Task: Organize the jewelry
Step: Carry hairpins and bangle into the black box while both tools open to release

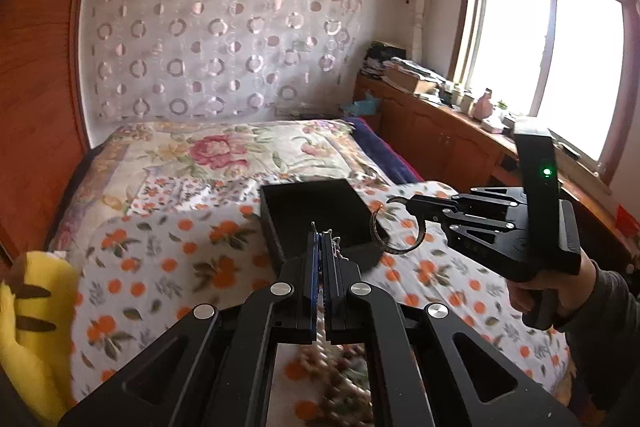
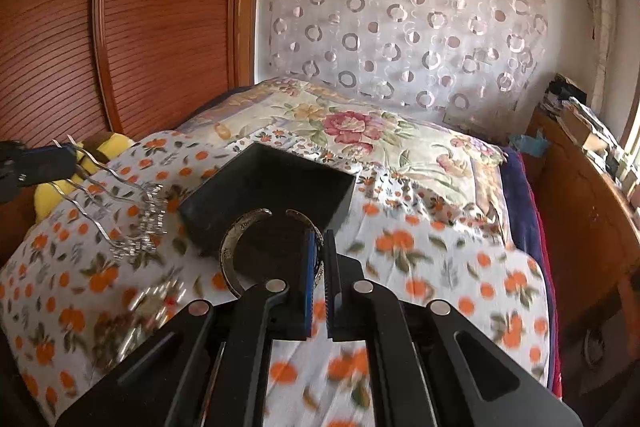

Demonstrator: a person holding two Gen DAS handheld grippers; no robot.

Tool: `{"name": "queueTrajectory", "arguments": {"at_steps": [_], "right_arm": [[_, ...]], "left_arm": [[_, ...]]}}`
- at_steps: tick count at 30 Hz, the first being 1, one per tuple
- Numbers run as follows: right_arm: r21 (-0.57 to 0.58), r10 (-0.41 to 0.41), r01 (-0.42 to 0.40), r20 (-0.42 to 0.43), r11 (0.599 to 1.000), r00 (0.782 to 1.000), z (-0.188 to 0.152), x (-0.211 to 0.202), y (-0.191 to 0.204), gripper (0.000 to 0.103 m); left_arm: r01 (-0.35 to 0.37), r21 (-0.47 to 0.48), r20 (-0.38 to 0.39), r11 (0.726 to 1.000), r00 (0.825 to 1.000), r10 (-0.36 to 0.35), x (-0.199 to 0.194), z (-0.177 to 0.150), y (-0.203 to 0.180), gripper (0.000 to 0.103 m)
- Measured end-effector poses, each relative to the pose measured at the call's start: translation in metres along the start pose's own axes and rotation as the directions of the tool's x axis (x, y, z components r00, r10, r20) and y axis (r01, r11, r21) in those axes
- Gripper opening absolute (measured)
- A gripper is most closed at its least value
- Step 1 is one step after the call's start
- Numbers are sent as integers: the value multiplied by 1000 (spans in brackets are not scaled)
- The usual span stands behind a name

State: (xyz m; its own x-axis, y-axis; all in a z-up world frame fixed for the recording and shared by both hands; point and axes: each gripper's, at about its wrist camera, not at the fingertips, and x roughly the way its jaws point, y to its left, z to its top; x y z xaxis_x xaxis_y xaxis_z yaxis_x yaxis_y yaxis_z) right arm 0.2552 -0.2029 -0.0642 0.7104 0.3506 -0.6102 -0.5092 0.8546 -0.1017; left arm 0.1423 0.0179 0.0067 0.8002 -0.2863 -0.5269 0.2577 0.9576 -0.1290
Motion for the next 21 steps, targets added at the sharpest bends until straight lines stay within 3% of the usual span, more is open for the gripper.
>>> {"name": "queueTrajectory", "arguments": {"at_steps": [12,21], "right_arm": [[-85,12,-18,-73,996,997,21,63,7,7],[-49,49,-51,-43,997,998,25,47,-2,8]], "left_arm": [[-25,-1,-6,1000,1000,25,25,23,21,1],[-3,1,-11,1000,1000,3,43,36,18,1]]}}
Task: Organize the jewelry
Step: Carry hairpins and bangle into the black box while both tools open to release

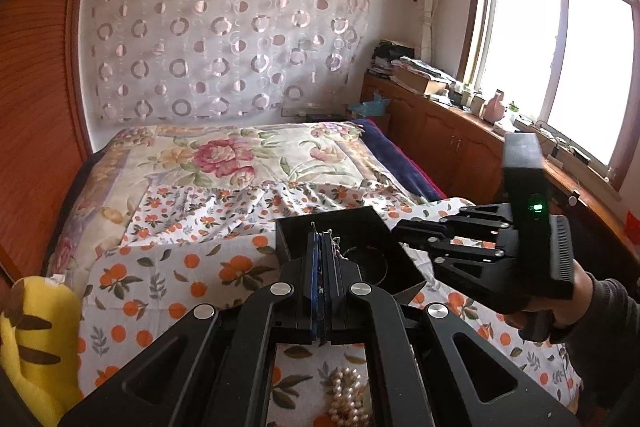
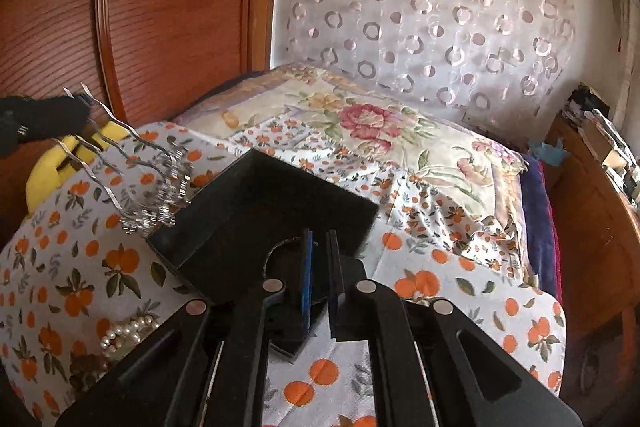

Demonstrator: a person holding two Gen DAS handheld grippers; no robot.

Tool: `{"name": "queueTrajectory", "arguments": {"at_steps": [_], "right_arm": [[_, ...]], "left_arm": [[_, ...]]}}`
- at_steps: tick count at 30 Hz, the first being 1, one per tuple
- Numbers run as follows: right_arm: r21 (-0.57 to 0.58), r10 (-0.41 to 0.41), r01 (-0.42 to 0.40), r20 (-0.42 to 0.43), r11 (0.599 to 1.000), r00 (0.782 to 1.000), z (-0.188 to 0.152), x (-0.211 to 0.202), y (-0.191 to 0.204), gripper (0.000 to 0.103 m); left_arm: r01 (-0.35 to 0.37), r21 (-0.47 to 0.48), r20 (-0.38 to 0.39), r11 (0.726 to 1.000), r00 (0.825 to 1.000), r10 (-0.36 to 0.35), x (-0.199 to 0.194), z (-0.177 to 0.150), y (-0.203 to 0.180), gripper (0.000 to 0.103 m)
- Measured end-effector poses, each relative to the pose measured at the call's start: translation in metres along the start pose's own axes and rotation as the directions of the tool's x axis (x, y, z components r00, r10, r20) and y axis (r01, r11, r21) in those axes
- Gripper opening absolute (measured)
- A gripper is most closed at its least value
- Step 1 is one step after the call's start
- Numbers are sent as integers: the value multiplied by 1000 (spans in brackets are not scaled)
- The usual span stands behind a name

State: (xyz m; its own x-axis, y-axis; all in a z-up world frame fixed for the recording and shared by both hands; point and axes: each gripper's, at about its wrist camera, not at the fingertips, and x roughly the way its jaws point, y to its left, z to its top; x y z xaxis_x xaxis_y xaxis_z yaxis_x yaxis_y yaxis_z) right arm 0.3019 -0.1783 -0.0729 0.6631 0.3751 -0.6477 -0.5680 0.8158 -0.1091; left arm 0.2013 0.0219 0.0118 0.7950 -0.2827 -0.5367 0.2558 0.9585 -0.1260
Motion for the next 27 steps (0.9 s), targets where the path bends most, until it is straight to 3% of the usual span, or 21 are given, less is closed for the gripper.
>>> {"name": "queueTrajectory", "arguments": {"at_steps": [7,13,20,23,25,27], "right_arm": [[36,-57,56,24,998,998,-17,-23,-18,8],[68,-62,60,24,996,998,-32,-34,-32,8],[83,-60,58,22,995,998,-38,-35,-36,8],[84,-57,55,22,995,998,-40,-35,-36,8],[82,-54,52,21,995,998,-41,-35,-35,8],[80,-50,49,21,996,999,-43,-36,-33,8]], "left_arm": [[62,-21,-45,998,997,-63,41,10,-9,1],[88,-90,-117,992,988,-98,82,5,-4,1],[115,-151,-178,982,974,-141,104,-6,2,1],[110,-143,-188,984,973,-136,108,-8,-2,1],[74,-111,-202,991,975,-96,109,-7,-6,2],[39,-71,-210,997,976,-53,109,-8,-10,12]]}}
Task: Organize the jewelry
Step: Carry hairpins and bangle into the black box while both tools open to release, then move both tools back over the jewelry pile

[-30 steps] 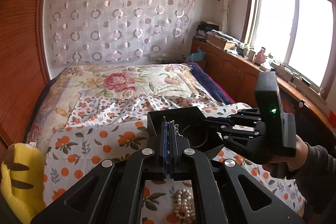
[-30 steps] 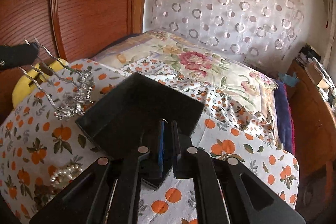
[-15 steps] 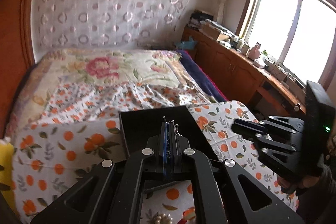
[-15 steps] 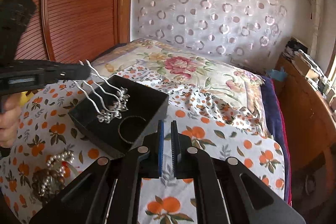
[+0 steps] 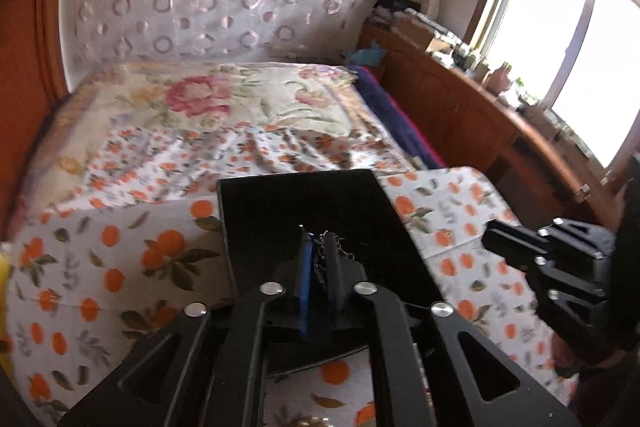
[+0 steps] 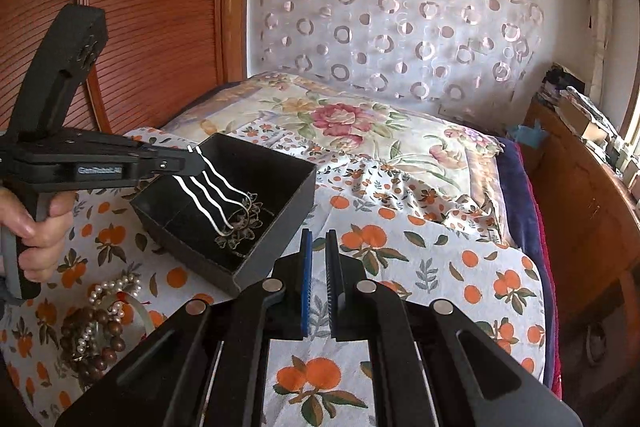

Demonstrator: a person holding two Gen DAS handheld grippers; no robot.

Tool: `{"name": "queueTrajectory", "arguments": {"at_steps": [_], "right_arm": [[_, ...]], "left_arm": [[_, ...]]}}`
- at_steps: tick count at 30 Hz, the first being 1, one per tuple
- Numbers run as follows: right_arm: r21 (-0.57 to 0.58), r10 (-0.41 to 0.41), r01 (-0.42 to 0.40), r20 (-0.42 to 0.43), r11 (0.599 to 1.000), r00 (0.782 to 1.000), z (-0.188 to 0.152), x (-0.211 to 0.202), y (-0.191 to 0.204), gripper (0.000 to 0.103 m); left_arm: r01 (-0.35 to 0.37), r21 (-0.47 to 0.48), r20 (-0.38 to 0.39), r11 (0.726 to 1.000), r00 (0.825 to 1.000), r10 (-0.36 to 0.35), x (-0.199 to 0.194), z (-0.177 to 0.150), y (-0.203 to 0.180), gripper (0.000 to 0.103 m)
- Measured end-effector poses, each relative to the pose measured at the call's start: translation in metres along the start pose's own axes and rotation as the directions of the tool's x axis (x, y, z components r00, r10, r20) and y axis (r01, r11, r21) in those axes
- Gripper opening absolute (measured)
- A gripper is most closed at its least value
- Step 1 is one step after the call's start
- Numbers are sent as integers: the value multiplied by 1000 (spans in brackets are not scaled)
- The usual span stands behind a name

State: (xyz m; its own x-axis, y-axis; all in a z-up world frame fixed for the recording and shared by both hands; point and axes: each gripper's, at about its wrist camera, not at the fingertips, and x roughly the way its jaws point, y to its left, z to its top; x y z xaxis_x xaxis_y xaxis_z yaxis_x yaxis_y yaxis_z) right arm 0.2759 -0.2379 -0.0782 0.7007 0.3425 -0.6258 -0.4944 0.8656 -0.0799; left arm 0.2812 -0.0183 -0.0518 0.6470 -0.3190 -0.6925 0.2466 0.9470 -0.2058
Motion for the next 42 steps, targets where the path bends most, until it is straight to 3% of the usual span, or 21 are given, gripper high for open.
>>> {"name": "queueTrajectory", "arguments": {"at_steps": [3,9,18,21,32,36,42], "right_arm": [[-2,6,-6,-4,1000,1000,-4,0,5,8],[8,20,-20,-15,1000,1000,-16,-6,15,8],[62,71,-70,-24,996,997,-42,-24,33,8],[66,75,-73,-30,995,997,-52,-29,41,21],[89,88,-84,-38,992,995,-82,-51,66,23],[91,96,-92,-34,992,995,-88,-58,77,23],[90,104,-100,-42,991,994,-97,-70,90,23]], "left_arm": [[-32,28,13,999,999,32,-6,0,-3,33],[-94,63,56,994,994,91,-27,-3,-6,53],[-166,73,109,983,982,158,-75,-46,-10,63],[-174,68,106,982,980,166,-87,-65,-10,65],[-169,43,54,985,985,167,-110,-139,-10,64],[-160,61,20,985,987,159,-110,-158,-16,47],[-178,50,-26,983,983,179,-101,-172,-17,34]]}}
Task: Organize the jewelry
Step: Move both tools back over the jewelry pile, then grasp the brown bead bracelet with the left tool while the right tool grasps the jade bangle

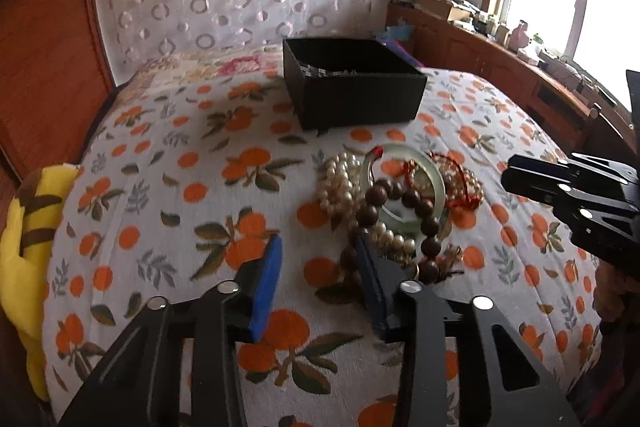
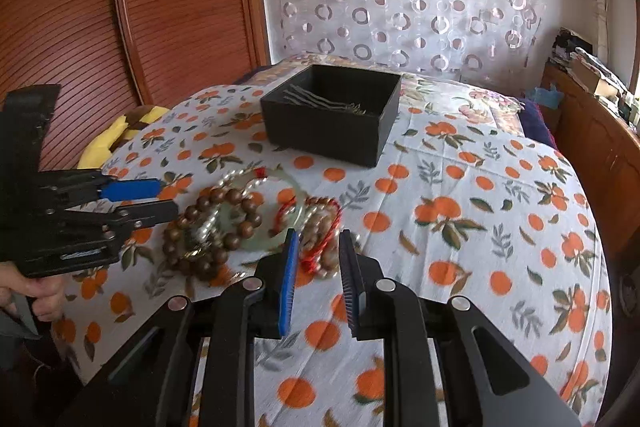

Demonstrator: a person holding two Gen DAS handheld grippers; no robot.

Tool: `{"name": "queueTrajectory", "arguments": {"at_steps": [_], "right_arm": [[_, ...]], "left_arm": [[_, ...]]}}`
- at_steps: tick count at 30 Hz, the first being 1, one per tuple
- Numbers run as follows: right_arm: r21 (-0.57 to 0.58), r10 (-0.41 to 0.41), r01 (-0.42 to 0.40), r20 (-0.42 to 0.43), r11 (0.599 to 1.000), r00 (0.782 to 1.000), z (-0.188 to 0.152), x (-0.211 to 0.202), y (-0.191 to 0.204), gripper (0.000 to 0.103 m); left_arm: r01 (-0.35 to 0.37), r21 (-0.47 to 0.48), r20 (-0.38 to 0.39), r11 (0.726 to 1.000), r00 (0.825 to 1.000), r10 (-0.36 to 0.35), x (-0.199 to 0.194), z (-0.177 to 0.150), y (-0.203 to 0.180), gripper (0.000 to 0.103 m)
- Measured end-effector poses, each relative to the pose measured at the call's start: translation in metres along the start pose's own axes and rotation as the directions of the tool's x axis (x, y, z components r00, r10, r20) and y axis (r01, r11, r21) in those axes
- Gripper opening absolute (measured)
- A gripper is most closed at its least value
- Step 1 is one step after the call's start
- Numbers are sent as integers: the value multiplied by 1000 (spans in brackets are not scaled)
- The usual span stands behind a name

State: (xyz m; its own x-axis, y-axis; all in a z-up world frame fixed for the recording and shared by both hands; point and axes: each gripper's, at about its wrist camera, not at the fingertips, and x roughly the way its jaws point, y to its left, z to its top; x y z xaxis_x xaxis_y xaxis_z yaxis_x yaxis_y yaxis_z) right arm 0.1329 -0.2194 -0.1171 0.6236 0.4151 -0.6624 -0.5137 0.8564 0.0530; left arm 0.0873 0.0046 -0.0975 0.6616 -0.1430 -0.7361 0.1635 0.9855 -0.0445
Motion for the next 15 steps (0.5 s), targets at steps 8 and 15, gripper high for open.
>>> {"name": "queueTrajectory", "arguments": {"at_steps": [8,15], "right_arm": [[-5,13,-13,-8,1000,1000,-9,-7,10,23],[-3,20,-20,-15,1000,1000,-12,-4,13,23]], "left_arm": [[32,9,-20,999,999,-32,5,0,-6,33],[59,-6,-40,998,997,-59,11,-3,-6,13]]}}
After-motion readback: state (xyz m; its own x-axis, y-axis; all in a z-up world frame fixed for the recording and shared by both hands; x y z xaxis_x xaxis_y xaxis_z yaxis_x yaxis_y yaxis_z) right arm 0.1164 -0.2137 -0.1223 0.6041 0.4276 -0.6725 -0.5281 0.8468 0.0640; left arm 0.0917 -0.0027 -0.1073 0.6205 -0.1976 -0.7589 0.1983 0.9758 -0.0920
